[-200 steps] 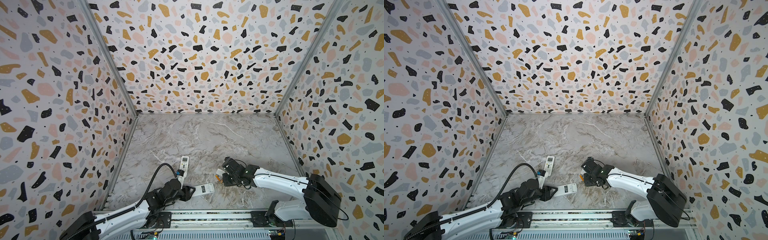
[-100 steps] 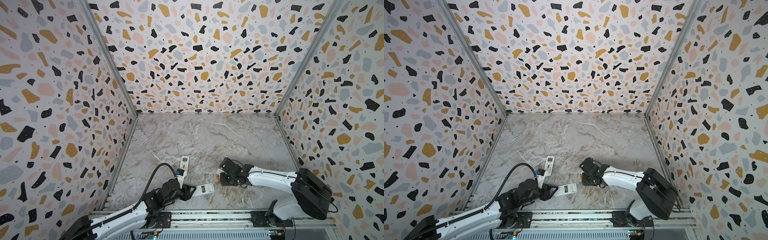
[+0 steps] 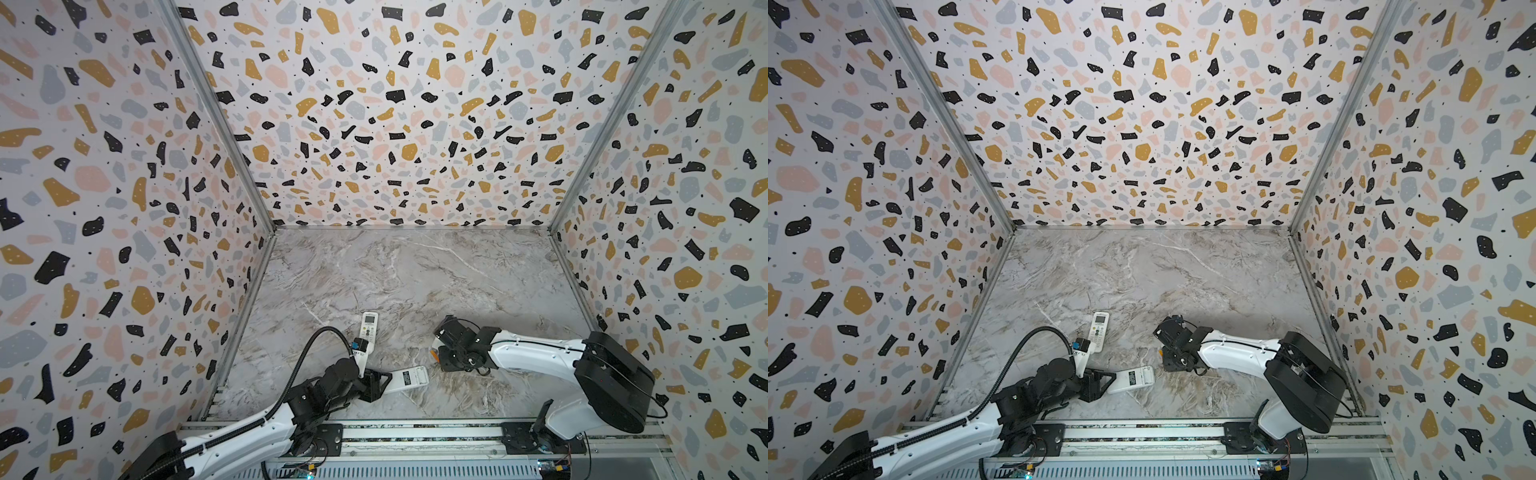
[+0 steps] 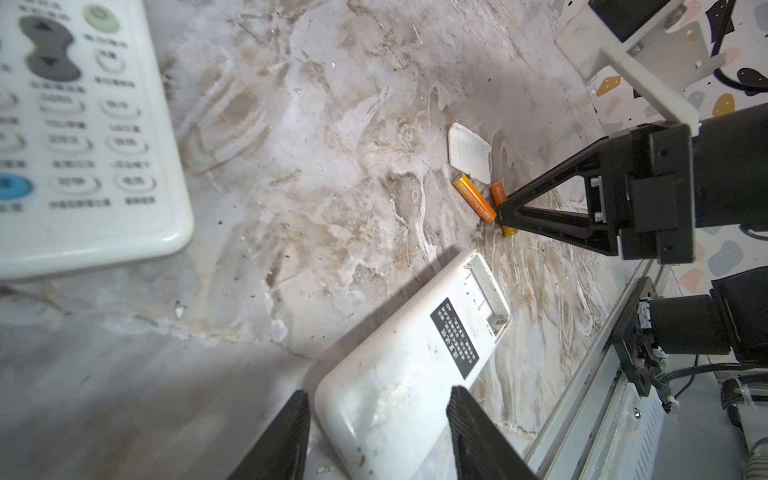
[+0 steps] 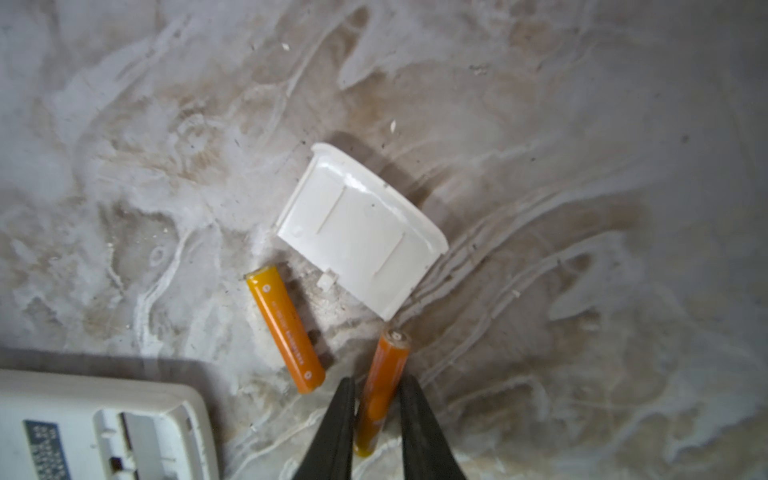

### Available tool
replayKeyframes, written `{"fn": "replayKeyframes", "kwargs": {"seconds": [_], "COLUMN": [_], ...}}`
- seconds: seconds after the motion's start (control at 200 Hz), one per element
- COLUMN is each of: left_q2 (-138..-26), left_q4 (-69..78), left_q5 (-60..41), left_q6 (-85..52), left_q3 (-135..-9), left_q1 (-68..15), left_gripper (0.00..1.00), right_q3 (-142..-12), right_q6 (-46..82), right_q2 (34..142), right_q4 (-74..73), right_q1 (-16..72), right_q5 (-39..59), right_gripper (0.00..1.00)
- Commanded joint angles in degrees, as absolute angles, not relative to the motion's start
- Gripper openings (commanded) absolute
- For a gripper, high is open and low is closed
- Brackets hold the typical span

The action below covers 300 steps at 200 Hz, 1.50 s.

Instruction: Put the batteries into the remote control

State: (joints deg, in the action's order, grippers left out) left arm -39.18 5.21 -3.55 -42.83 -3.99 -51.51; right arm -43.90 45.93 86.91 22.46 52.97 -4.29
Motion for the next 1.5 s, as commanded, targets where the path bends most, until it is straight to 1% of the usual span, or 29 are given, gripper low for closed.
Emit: {"fn": "replayKeyframes", "kwargs": {"seconds": [0.0, 0.15, 0.32, 0.536, 0.646, 0.786, 0.881, 1.026, 1.151, 1.497], "left_q2": [-38.7, -38.6, -38.7, -39.3, -39.3, -39.2, -38.8, -37.2, -36.7, -37.4], "left_q4": [6.8, 6.5, 6.3, 5.9, 5.4, 4.4, 3.0, -1.5, -2.5, -1.4], "left_q5": [-2.9, -2.7, -2.6, -1.9, -1.9, -2.2, -3.1, -2.4, -3.1, -4.0], "left_q6": [-42.5, -42.6, -42.8, -43.1, -43.6, -44.2, -44.2, -44.2, -45.2, -46.5], "left_q3": [-3.3, -3.3, -3.4, -3.7, -3.8, -3.9, -4.2, -5.3, -5.0, -4.7], "left_q1": [-51.8, -51.7, -51.8, -51.7, -51.7, -51.7, -51.7, -51.7, -51.7, -51.7], "left_gripper": [0.55, 0.56, 0.55, 0.55, 0.55, 0.55, 0.55, 0.55, 0.54, 0.54], "right_q3": [-45.3, -47.0, -46.8, -46.6, -47.9, -50.5, -51.1, -50.6, -49.1, -46.3], "right_q6": [43.7, 42.3, 42.0, 41.6, 40.8, 40.3, 40.9, 42.2, 43.7, 47.1], "right_q2": [89.9, 91.5, 91.3, 88.4, 86.0, 83.6, 82.5, 82.8, 83.6, 84.3], "right_q4": [28.4, 29.7, 29.9, 29.4, 28.8, 26.9, 23.4, 18.6, 14.3, 11.8], "right_q1": [53.3, 53.3, 53.4, 53.5, 55.1, 58.7, 60.6, 62.2, 63.0, 65.3], "right_q5": [-7.5, -8.7, -8.5, -8.8, -10.5, -11.7, -10.4, -7.8, -5.6, -4.3], "right_gripper": [0.22, 0.21, 0.15, 0.07, 0.03, 0.01, 0.01, 0.01, 0.01, 0.01]}}
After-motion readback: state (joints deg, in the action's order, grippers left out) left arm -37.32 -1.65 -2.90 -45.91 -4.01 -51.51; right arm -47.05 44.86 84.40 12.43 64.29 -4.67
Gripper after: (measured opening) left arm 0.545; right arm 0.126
